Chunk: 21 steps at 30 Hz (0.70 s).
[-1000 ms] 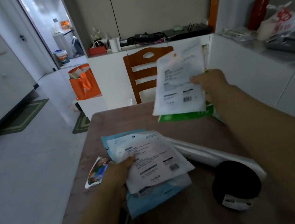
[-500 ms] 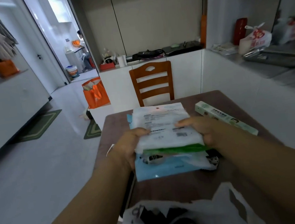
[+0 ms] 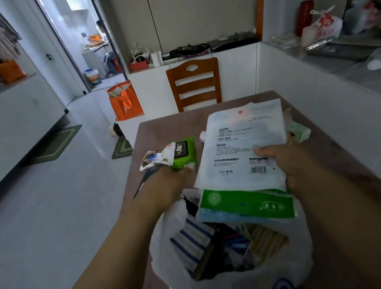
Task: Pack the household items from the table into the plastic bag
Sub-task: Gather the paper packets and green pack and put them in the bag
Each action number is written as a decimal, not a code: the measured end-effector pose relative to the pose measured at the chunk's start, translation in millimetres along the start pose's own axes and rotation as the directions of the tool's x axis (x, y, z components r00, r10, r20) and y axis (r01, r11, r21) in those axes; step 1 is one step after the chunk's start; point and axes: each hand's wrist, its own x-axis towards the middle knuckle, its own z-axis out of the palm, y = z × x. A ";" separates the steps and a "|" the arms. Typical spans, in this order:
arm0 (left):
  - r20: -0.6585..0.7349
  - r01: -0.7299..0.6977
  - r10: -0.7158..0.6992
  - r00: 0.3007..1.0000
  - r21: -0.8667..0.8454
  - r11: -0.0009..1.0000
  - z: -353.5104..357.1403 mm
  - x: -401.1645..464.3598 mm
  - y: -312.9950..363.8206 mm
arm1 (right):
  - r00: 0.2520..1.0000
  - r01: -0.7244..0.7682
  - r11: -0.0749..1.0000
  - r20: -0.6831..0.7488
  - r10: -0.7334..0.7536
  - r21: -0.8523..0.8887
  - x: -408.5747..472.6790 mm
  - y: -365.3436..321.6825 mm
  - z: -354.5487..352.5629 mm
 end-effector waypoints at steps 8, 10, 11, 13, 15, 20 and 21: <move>-0.031 0.217 -0.218 0.976 -0.021 0.976 0.6 -47.0 -22.3 | 0.982 -0.149 0.976 0.092 0.165 -0.159 -37.7 36.4 0.3; -0.087 0.201 -0.274 0.958 -0.478 0.855 -5.3 -57.2 -20.3 | 0.943 -0.268 0.934 0.135 0.304 -0.236 -45.1 48.4 4.6; -0.121 0.176 -0.312 0.942 -0.613 0.770 -8.5 -61.2 -20.6 | 0.905 -0.337 0.897 0.165 0.393 -0.288 -51.0 54.3 7.3; -0.161 0.123 -0.356 0.921 -0.746 0.654 -14.5 -68.0 -21.8 | 0.827 -0.448 0.821 0.186 0.531 -0.353 -59.4 69.6 8.1; -0.191 0.062 -0.344 0.919 -0.793 0.607 -20.1 -76.1 -18.8 | 0.794 -0.509 0.771 0.138 0.593 -0.382 -66.9 82.1 6.3; -0.209 0.056 -0.326 0.922 -0.762 0.645 -28.8 -100.3 -7.1 | 0.847 -0.532 0.846 -0.019 0.532 -0.034 -72.2 87.4 -6.3; -0.205 0.059 -0.317 0.926 -0.752 0.657 -28.1 -103.2 -6.2 | 0.835 -0.538 0.838 -0.079 0.544 0.089 -67.9 91.3 -10.9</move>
